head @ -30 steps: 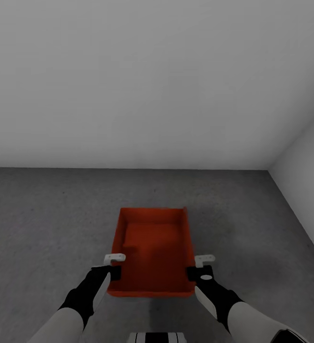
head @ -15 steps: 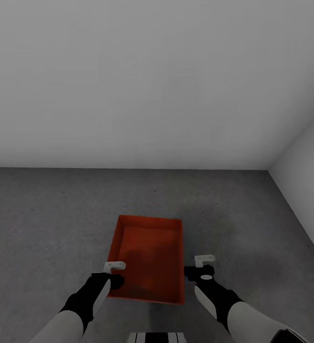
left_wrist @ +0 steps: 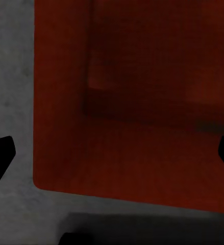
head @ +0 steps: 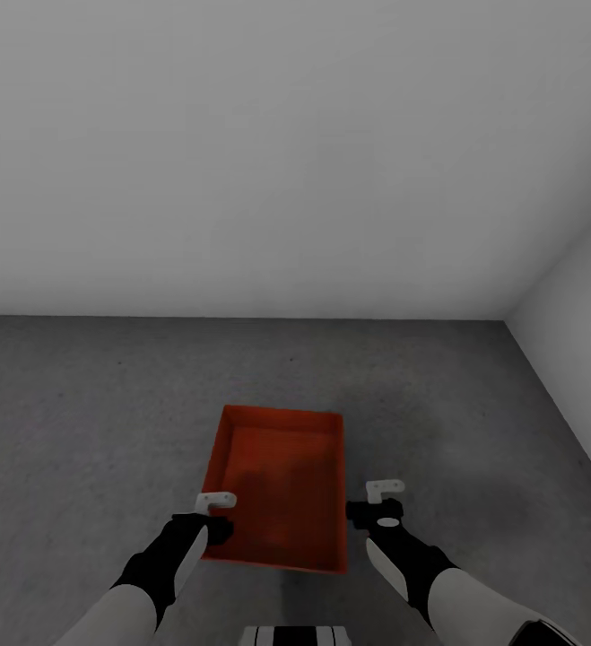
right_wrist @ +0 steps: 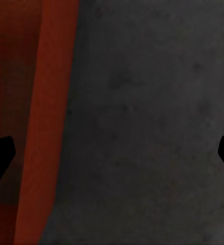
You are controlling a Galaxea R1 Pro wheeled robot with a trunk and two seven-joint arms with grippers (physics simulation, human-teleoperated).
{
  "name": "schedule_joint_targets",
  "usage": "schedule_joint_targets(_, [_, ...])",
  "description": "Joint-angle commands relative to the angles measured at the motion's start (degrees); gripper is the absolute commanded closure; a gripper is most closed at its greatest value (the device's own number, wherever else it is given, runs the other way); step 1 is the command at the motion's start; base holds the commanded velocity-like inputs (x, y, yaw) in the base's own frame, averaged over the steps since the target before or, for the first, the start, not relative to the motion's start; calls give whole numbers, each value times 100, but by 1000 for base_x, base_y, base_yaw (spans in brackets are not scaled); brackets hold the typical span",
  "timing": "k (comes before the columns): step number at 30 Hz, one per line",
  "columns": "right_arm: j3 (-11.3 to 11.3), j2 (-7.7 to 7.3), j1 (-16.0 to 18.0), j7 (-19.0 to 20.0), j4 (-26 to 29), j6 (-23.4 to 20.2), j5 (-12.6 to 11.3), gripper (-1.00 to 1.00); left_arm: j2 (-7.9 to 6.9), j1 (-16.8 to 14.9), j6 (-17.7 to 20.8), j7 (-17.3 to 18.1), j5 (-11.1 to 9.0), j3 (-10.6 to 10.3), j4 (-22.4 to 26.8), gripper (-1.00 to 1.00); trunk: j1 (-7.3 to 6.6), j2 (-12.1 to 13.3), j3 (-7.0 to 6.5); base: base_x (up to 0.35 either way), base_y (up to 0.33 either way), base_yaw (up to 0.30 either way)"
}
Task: Move the two storage containers from the living room to the garage. In the garage, place one container on the floor and stack the other container on top of it (either order is fine).
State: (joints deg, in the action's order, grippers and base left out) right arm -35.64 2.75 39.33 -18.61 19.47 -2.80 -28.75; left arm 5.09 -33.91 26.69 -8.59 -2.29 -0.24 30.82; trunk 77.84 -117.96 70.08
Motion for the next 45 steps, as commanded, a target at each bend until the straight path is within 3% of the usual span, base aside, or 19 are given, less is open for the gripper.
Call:
schedule_joint_targets(1, [-48, -4, 4, -45, 9, -31, -30, -100, 1, -1, 29, -28, -25, -3, 10, -100, -1, -2, 4, 0, 0, 0])
schedule_joint_targets(32, [-42, 2, 4, -81, 32, 50, -21, -100, 10, -2, 29, -38, -24, -5, 3, -100, -1, -2, 4, 0, 0, 0])
schedule_joint_targets(40, [-44, -2, 4, -59, 73, 40, -31, -100, 9, -1, 36, -12, -19, -18, 613, -100, -1, -2, 4, 0, 0, 0])
schedule_joint_targets(45, [-48, -2, 4, -56, 74, 29, 1, -100, 19, -1, 40, -9, -22, -15, 708, -100, -1, -2, 4, 0, 0, 0])
